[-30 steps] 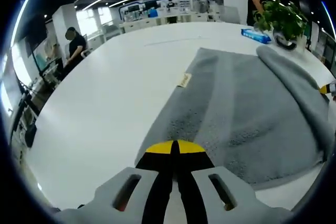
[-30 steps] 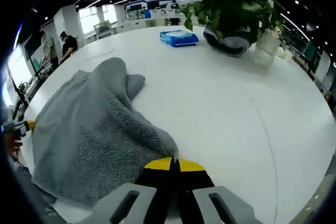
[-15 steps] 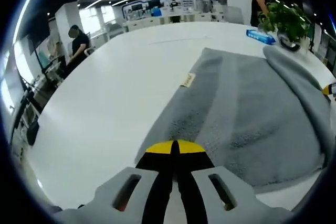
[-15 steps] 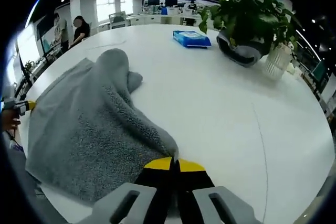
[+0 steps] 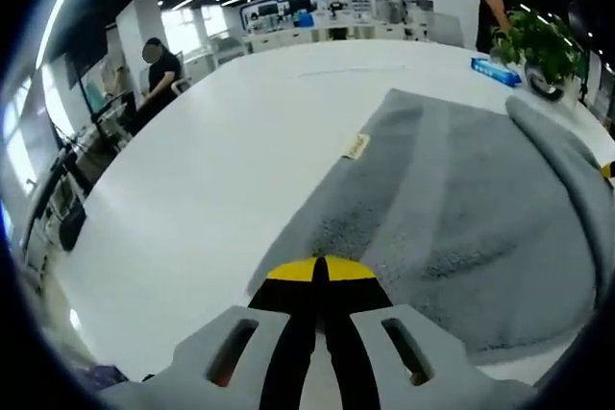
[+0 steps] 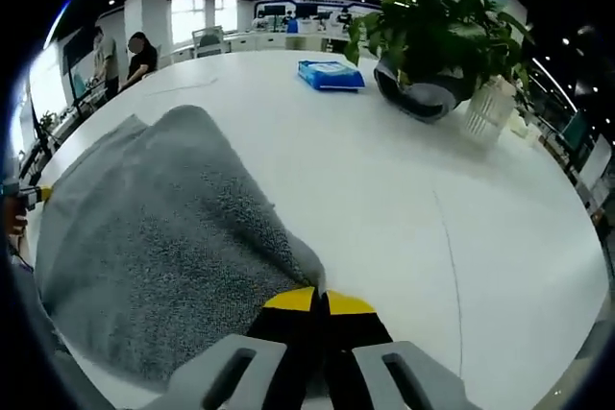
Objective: Open the folded towel by lifting each exposed corner and separating the folded layers until the towel lies flat within the target outline without major curled edges
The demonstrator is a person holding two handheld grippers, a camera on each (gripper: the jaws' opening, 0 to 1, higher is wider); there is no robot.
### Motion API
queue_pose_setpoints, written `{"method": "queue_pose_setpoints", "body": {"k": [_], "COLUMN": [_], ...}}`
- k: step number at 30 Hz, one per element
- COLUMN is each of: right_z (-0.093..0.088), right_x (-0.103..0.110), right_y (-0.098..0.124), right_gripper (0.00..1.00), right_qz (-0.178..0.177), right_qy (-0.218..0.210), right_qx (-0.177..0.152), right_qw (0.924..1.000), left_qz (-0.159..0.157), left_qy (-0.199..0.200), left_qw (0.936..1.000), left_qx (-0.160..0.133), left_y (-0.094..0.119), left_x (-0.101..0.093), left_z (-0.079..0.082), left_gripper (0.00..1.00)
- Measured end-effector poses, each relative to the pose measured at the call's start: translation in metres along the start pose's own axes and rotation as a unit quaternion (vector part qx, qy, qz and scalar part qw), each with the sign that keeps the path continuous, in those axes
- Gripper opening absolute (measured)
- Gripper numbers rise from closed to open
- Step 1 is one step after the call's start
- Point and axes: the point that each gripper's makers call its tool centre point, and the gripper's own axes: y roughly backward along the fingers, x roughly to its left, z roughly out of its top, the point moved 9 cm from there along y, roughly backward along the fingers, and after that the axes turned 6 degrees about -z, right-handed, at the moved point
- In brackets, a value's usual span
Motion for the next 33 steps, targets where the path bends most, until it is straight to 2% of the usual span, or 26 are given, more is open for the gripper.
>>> {"method": "queue_pose_setpoints", "body": {"k": [9, 21, 33], "right_z": [-0.004, -0.021, -0.04], "right_x": [-0.012, -0.027, -0.03], "right_y": [-0.002, 0.011, 0.026], "right_gripper": [0.0, 0.0, 0.0], "right_qz": [-0.014, -0.036, -0.043], "right_qy": [0.001, -0.006, -0.015], "right_qx": [0.0, -0.007, -0.012], "right_qw": [0.9999, 0.9993, 0.9989], "left_qz": [0.014, 0.029, 0.035], "left_qy": [0.003, 0.019, 0.04], "left_qw": [0.9999, 0.9993, 0.9983], "left_qx": [-0.002, -0.014, -0.023], "left_y": [0.004, 0.011, 0.019], "left_x": [0.011, 0.027, 0.032], "left_z": [-0.005, -0.016, -0.026], "left_gripper": [0.01, 0.01, 0.01]}}
